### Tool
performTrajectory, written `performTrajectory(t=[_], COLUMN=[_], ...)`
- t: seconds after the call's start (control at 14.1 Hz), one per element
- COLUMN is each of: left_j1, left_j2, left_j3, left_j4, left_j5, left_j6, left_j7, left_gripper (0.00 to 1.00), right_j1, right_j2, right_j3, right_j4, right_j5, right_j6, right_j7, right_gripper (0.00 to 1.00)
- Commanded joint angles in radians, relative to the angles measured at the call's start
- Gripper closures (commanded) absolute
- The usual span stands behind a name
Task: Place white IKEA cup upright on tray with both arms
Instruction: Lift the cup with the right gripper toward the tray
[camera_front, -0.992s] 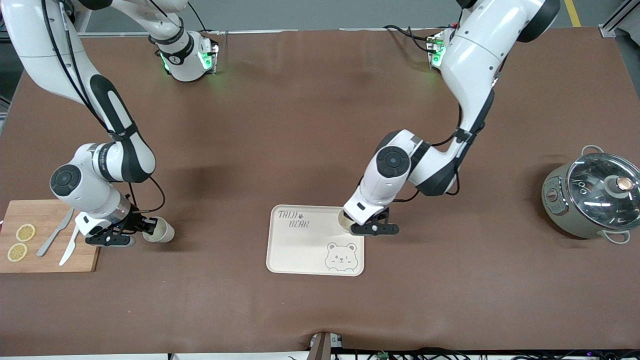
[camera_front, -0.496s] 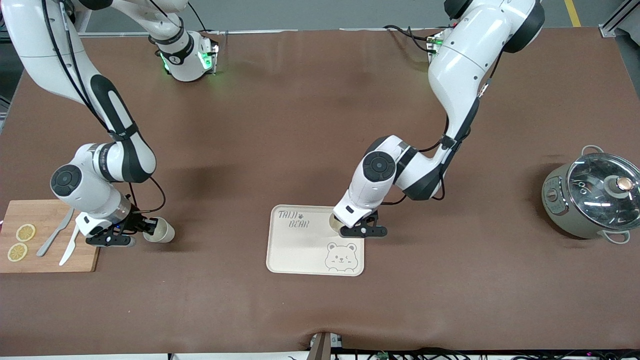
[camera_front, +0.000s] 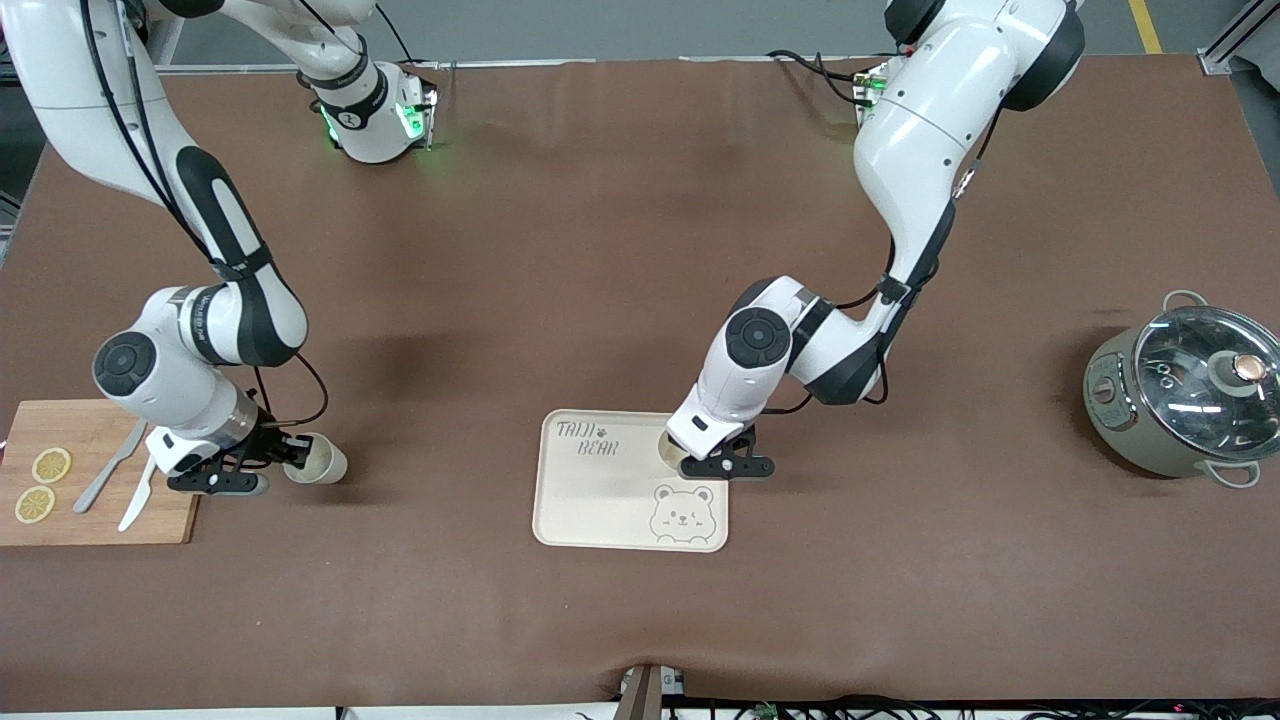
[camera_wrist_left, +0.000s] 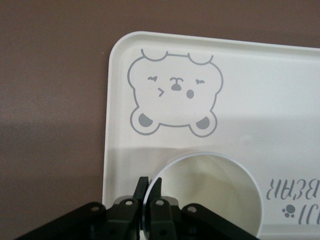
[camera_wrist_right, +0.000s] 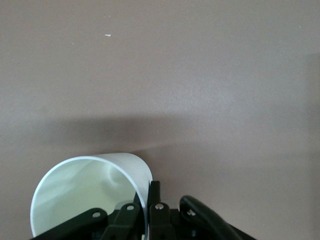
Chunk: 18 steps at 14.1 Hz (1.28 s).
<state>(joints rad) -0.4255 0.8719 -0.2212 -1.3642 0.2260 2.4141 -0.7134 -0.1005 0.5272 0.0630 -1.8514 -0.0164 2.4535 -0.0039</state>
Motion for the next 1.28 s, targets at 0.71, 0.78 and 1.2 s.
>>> performTrajectory(t=[0.71,0.78,1.2], left_j1=[-0.030,-0.030,-0.029], left_j2=[0.025,0.024,0.013], left_j3=[0.037,0.037,0.037], left_j4=[0.030,0.030,0.030], left_j5=[0.026,0.026,0.026], left_j6=[0.025,0.025,0.025], left_j7=[-0.008,-0.008,-0.011], left_gripper=[0.27,0.25,0.05], right_j1=[0.274,0.278,0.286], right_j2=[-0.133,-0.131,-0.128], right_j3=[0.006,0.006,0.006], right_j4=[0.308,0.310,0.310], right_j5=[0.101,0.101,0.101], right_j6=[-0.531,-0.530,-0.515], right_j7=[0.602,0.614,0.630], right_gripper=[1.00,1.00,1.00])
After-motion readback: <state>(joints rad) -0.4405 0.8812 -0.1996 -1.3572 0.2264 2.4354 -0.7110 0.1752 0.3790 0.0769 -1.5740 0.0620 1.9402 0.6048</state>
